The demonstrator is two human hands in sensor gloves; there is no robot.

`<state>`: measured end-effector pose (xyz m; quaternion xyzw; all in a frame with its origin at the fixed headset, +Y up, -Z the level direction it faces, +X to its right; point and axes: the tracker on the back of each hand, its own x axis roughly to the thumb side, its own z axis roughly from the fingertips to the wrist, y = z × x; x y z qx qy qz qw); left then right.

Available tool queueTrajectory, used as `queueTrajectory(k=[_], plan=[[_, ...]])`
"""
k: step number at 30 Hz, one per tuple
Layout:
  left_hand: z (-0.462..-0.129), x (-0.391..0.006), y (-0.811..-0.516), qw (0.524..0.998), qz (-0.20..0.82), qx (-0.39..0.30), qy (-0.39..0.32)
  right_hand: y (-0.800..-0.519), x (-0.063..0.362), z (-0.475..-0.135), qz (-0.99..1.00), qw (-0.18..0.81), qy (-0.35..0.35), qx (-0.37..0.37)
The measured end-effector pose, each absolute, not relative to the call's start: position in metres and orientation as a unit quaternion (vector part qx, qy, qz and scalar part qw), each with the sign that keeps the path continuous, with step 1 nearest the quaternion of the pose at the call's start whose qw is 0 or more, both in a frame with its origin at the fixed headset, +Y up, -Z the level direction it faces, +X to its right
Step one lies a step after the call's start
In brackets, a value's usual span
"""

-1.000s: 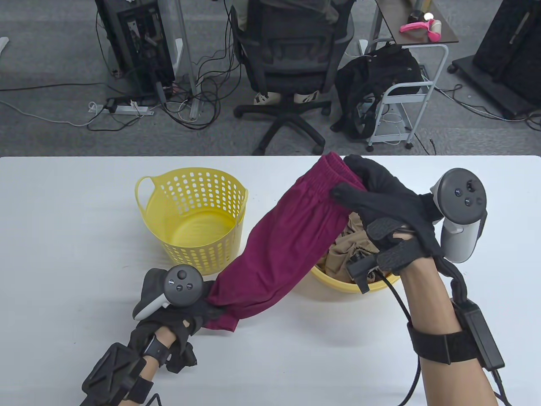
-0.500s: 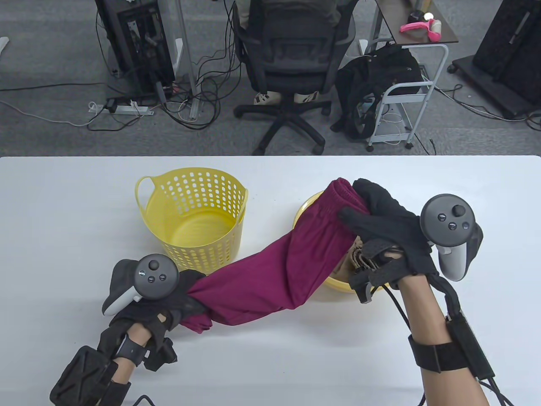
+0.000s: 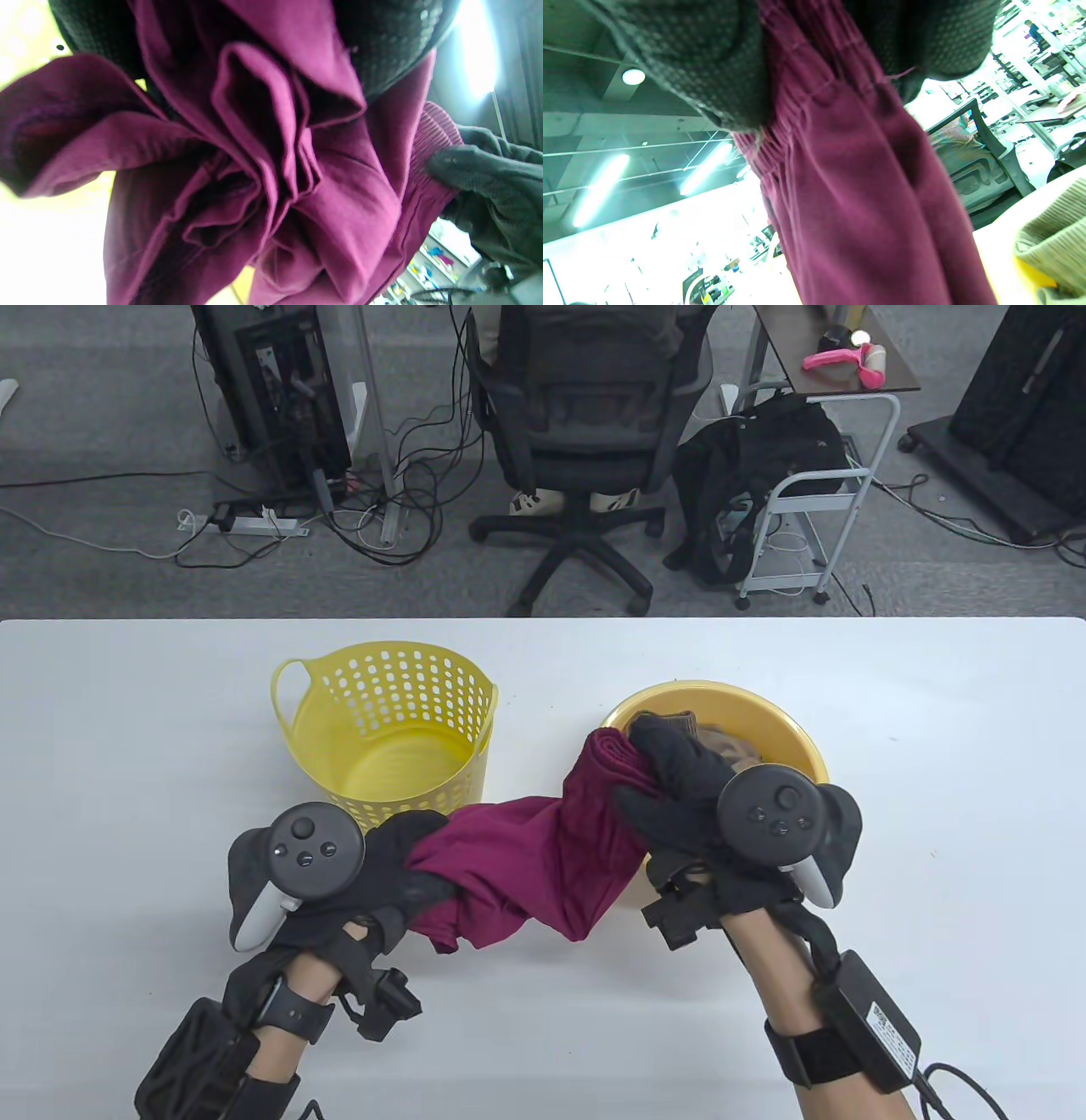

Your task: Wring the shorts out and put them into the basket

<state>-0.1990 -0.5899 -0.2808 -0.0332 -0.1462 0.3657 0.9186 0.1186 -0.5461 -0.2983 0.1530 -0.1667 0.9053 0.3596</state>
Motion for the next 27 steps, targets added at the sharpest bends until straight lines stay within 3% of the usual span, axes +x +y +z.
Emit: queueTrajectory(k=[7,16,27], plan=[[-0.281,-0.185,-0.589,0.893,0.436,-0.006,-0.114,-0.560,0.096,-0.295,0.901,0.370,-0.162,0.157],[-0.279,-0.169,-0.594,0.886,0.447,0.007,-0.120,-0.566,0.077,-0.293,0.900,0.375,-0.159,0.158],[-0.273,-0.147,-0.606,0.809,0.545,-0.010,-0.219,-0.571,0.067,-0.293,0.881,0.425,-0.144,0.153]])
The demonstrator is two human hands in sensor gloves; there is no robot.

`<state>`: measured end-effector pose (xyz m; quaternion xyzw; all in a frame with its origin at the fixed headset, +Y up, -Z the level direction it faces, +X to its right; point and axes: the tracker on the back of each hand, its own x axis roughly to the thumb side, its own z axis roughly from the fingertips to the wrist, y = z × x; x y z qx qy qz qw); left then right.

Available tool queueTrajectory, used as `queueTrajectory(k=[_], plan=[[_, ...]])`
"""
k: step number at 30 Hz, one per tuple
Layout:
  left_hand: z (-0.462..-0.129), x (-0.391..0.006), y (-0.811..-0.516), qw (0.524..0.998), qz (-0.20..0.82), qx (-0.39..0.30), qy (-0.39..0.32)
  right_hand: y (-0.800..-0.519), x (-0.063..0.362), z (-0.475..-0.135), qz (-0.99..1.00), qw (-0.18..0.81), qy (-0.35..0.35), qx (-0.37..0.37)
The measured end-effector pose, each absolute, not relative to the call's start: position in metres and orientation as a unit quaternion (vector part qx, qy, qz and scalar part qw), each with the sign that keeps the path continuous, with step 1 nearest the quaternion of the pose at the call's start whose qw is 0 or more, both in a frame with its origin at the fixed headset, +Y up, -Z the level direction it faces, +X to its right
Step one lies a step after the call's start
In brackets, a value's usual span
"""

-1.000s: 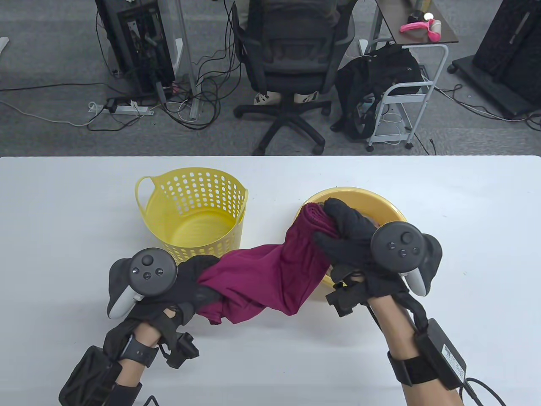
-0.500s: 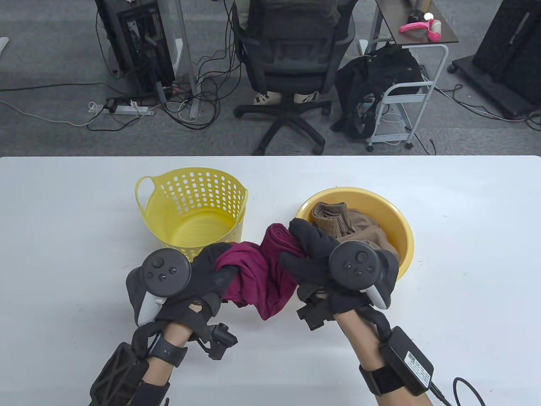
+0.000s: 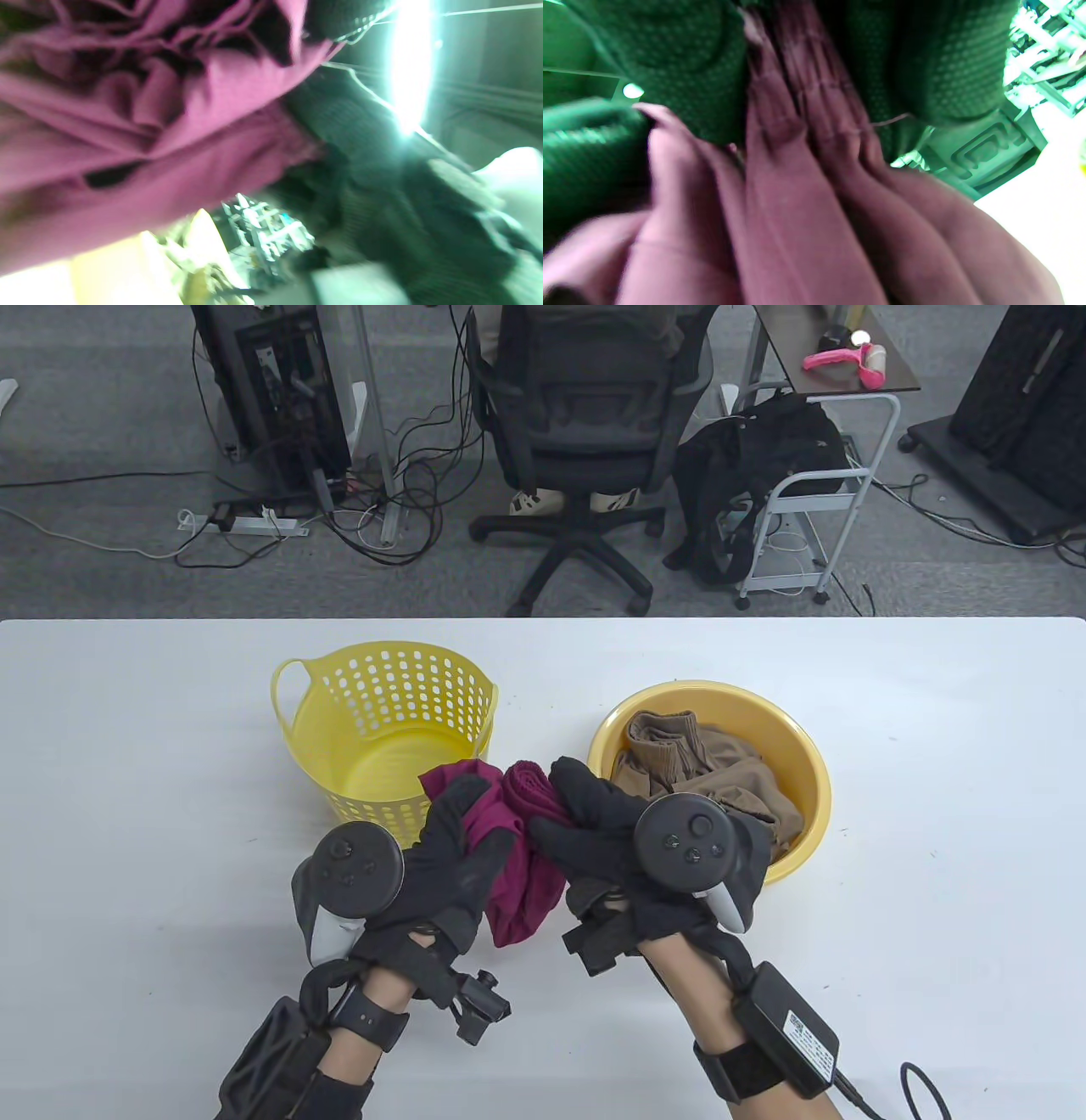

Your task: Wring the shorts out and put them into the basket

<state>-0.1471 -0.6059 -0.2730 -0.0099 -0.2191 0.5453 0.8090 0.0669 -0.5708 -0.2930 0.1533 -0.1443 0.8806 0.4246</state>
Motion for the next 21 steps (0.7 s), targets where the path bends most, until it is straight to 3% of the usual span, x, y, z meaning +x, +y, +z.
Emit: queueTrajectory(k=[8,12,21], plan=[[-0.266,-0.134,-0.603,0.820,0.487,0.007,-0.300,-0.572,0.073,-0.290,0.846,0.488,-0.122,0.175],[-0.262,-0.127,-0.600,0.861,0.420,0.051,-0.283,-0.573,0.074,-0.288,0.833,0.510,-0.105,0.185],[-0.259,-0.123,-0.602,0.879,0.395,0.084,-0.256,-0.575,0.071,-0.278,0.821,0.523,-0.092,0.210]])
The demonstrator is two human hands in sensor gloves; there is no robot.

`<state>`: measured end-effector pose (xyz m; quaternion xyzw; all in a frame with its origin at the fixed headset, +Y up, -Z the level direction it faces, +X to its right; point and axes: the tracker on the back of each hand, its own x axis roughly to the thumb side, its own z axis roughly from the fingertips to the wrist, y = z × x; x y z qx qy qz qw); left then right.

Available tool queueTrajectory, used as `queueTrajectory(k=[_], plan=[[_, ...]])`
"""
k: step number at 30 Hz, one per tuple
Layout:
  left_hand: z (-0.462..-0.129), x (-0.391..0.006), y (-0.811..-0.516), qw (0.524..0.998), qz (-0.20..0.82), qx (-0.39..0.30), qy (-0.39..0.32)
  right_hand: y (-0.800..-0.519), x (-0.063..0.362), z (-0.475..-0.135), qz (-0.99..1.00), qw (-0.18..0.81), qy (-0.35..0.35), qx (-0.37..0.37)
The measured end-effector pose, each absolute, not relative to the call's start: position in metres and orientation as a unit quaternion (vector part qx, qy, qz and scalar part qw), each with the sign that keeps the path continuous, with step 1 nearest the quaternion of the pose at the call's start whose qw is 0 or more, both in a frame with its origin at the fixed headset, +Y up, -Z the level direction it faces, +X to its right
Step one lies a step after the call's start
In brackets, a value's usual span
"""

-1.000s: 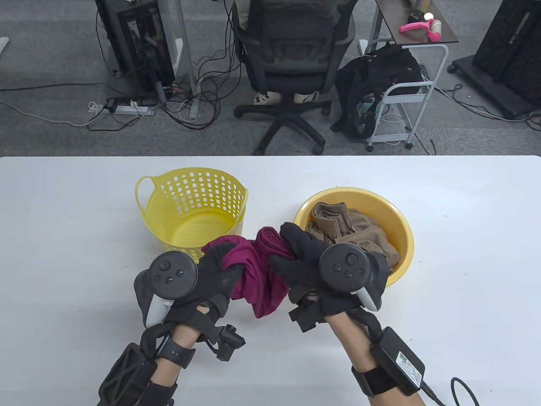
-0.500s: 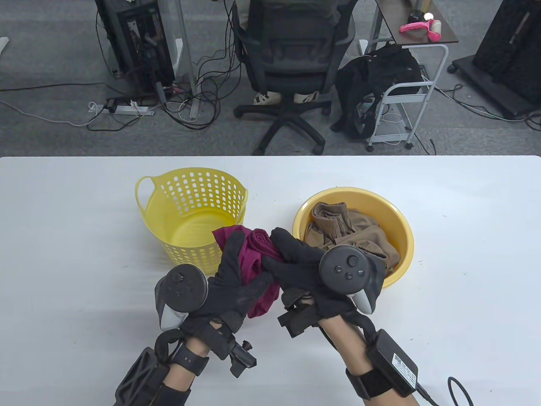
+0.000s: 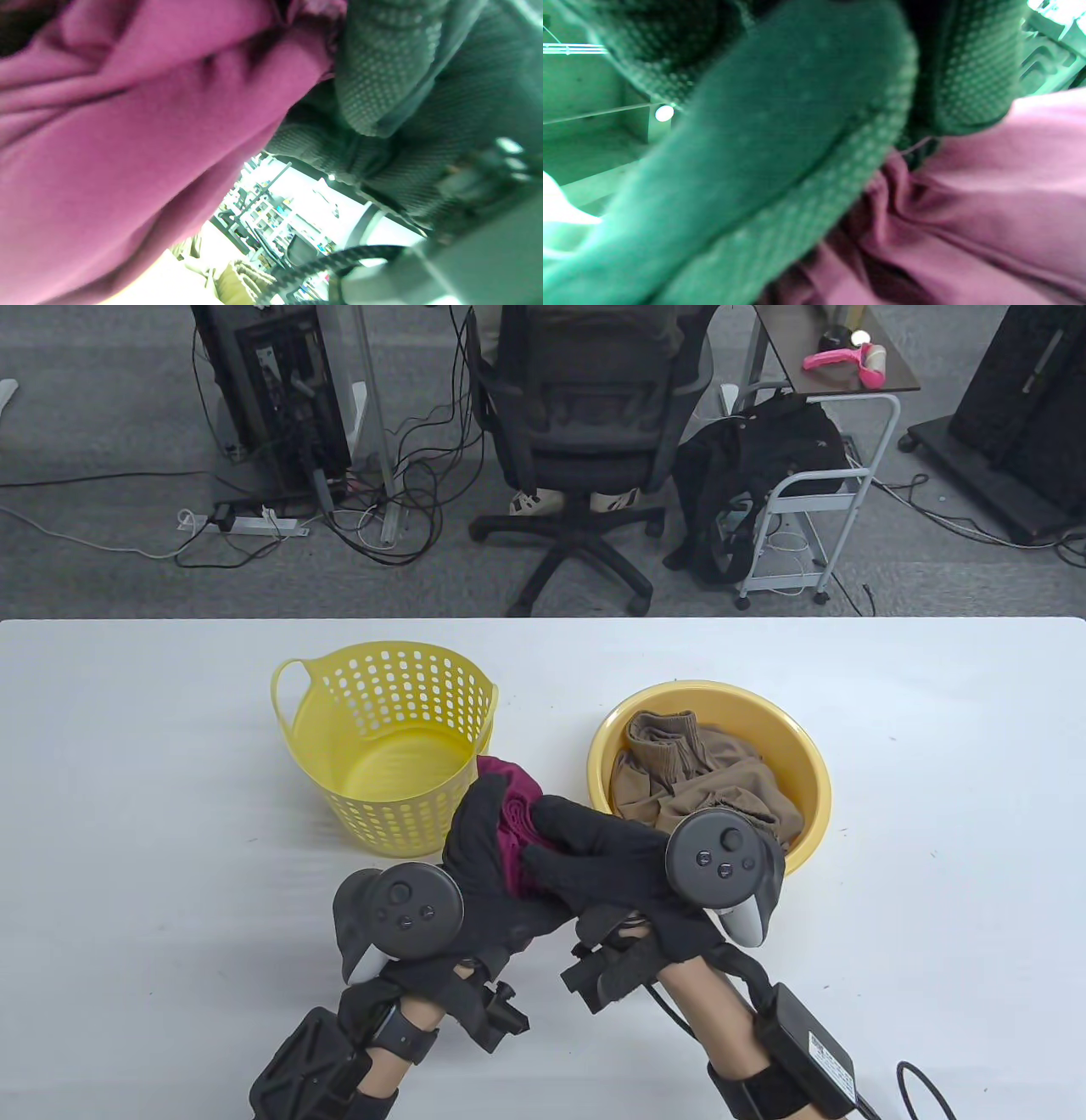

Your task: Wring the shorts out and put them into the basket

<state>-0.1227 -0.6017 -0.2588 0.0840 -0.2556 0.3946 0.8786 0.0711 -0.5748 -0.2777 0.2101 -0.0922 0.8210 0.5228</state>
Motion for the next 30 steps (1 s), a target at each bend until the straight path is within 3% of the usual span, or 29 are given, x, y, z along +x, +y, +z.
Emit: queueTrajectory(k=[10,30], plan=[[-0.260,-0.131,-0.602,0.875,0.408,0.108,-0.237,-0.578,0.069,-0.276,0.791,0.565,-0.061,0.228],[-0.264,-0.150,-0.603,0.861,0.439,0.108,-0.232,-0.577,0.082,-0.279,0.799,0.556,-0.060,0.219]])
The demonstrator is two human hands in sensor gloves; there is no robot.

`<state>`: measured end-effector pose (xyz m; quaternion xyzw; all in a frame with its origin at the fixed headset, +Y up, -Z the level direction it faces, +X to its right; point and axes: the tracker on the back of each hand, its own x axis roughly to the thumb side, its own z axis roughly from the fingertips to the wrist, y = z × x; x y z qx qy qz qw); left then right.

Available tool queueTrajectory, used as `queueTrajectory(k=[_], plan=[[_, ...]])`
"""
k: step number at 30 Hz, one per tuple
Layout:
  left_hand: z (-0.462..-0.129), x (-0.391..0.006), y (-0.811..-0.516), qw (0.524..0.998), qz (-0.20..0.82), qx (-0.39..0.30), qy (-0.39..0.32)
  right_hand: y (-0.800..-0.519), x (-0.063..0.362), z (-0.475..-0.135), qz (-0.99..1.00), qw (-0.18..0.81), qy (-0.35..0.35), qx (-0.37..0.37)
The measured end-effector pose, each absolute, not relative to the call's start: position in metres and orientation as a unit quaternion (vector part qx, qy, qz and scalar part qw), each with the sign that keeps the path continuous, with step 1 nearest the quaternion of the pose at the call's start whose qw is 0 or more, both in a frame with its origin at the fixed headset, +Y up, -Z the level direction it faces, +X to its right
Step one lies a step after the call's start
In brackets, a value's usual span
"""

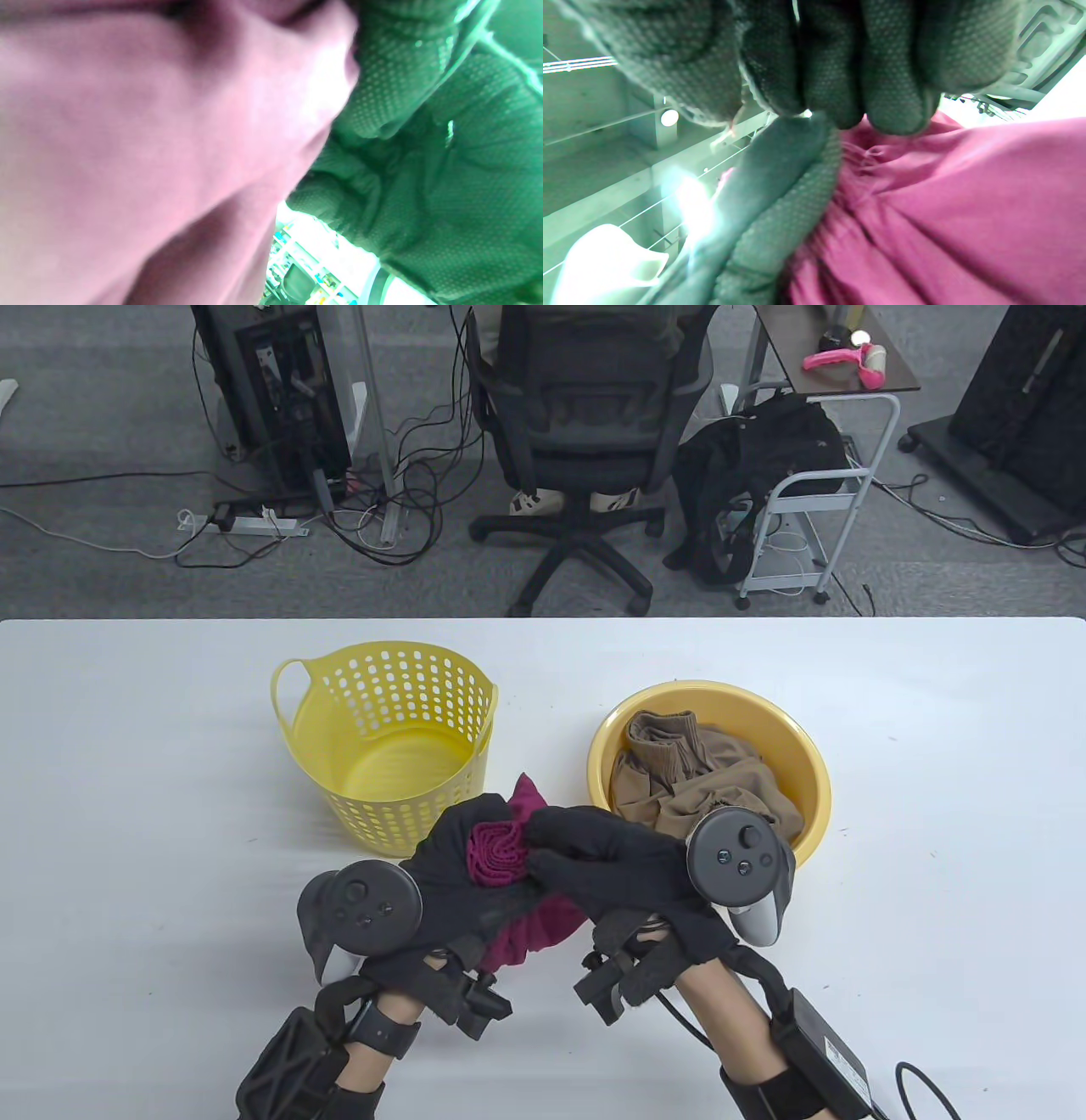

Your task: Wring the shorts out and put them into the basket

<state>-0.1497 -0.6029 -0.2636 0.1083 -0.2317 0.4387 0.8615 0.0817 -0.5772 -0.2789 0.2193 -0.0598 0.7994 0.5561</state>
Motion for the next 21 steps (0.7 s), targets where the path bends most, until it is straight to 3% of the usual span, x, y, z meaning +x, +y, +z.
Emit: queueTrajectory(k=[7,13,21], plan=[[-0.262,-0.161,-0.596,0.840,0.474,0.108,-0.240,-0.584,0.098,-0.292,0.804,0.557,-0.031,0.204],[-0.263,-0.173,-0.590,0.788,0.546,0.090,-0.271,-0.595,0.113,-0.305,0.791,0.579,0.002,0.195],[-0.267,-0.184,-0.588,0.701,0.633,0.066,-0.321,-0.624,0.116,-0.317,0.730,0.629,0.133,0.230]])
